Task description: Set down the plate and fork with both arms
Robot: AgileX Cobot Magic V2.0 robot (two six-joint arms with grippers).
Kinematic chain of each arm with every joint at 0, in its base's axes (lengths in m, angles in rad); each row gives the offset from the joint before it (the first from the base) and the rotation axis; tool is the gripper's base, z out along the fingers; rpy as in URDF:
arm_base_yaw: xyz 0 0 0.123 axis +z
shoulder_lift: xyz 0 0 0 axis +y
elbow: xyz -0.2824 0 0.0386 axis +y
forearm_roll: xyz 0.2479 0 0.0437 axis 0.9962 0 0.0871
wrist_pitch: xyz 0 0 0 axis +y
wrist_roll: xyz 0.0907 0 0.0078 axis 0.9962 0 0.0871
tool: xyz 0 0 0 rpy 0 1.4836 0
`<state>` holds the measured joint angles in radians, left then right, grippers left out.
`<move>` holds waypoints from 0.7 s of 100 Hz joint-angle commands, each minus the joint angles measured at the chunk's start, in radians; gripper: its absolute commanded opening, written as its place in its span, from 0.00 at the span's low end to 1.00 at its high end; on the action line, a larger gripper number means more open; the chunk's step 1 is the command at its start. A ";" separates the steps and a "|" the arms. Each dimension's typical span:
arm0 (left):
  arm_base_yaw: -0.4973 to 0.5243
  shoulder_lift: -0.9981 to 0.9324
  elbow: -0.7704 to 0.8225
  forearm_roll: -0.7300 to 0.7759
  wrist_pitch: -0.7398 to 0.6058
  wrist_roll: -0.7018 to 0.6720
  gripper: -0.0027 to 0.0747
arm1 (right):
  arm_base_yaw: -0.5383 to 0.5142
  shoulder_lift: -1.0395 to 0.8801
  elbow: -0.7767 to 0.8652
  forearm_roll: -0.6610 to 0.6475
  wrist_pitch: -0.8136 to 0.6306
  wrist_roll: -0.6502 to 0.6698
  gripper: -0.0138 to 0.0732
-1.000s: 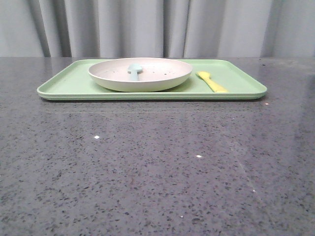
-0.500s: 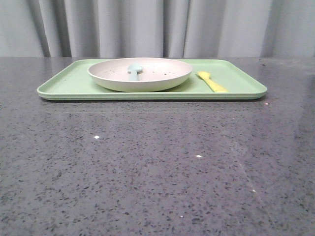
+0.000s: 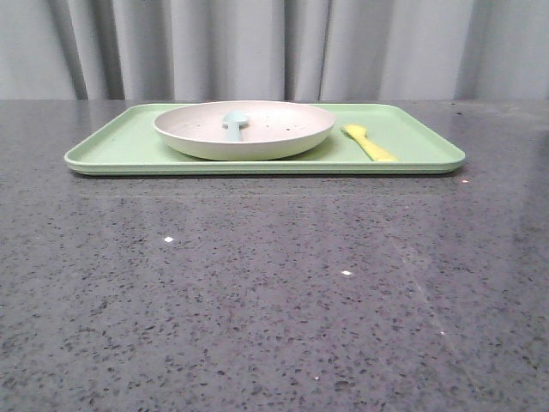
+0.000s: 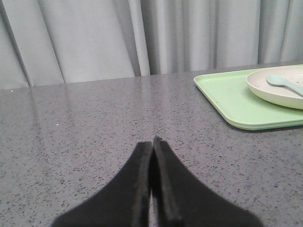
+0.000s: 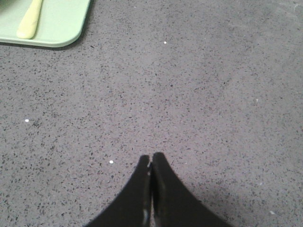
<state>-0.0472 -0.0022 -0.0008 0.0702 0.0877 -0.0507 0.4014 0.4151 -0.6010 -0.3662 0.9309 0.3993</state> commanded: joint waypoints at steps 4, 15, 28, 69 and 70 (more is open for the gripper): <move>-0.009 -0.031 0.013 -0.001 -0.088 -0.007 0.01 | -0.007 0.004 -0.024 -0.036 -0.053 -0.003 0.08; -0.009 -0.031 0.013 -0.001 -0.088 -0.007 0.01 | -0.007 0.004 -0.024 -0.036 -0.053 -0.003 0.08; -0.009 -0.031 0.013 -0.001 -0.088 -0.007 0.01 | -0.007 0.004 -0.024 -0.036 -0.053 -0.003 0.08; -0.009 -0.031 0.013 -0.001 -0.088 -0.007 0.01 | -0.007 -0.031 0.039 -0.047 -0.212 -0.049 0.08; -0.009 -0.031 0.013 -0.001 -0.088 -0.007 0.01 | -0.007 -0.033 0.043 -0.047 -0.221 -0.051 0.08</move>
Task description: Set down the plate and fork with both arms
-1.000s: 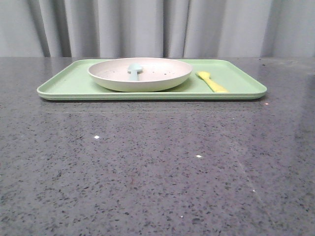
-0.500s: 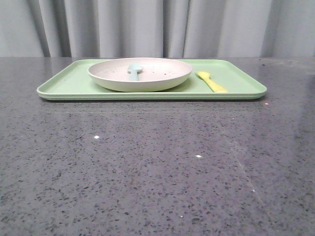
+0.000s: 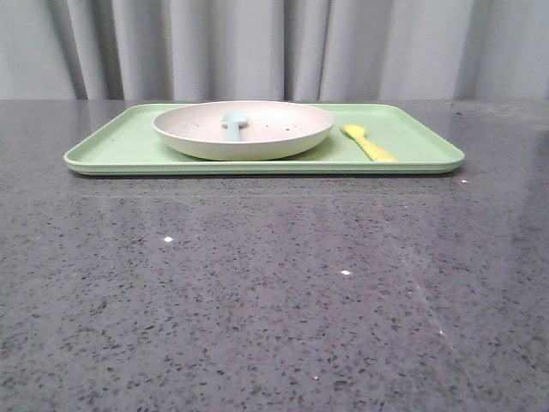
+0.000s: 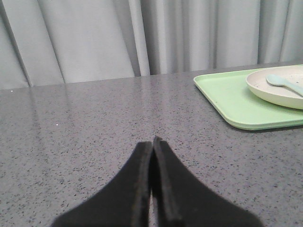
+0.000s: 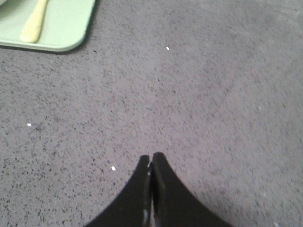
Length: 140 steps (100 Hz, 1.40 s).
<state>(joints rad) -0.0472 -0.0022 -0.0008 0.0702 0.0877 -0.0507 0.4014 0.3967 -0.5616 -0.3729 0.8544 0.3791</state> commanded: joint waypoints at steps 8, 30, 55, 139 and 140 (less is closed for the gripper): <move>-0.009 -0.031 0.013 -0.001 -0.088 -0.007 0.01 | -0.017 -0.059 0.055 -0.039 -0.261 -0.040 0.08; -0.009 -0.031 0.013 -0.001 -0.088 -0.007 0.01 | -0.100 -0.215 0.202 0.092 -0.496 -0.168 0.08; -0.009 -0.031 0.013 -0.001 -0.088 -0.007 0.01 | -0.228 -0.396 0.373 0.340 -0.639 -0.402 0.08; -0.009 -0.031 0.013 -0.001 -0.088 -0.007 0.01 | -0.329 -0.430 0.583 0.415 -0.833 -0.414 0.08; -0.009 -0.031 0.013 -0.001 -0.088 -0.007 0.01 | -0.329 -0.430 0.583 0.415 -0.833 -0.414 0.08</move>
<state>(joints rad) -0.0472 -0.0022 -0.0008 0.0702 0.0860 -0.0507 0.0781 -0.0105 0.0260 0.0506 0.1083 -0.0222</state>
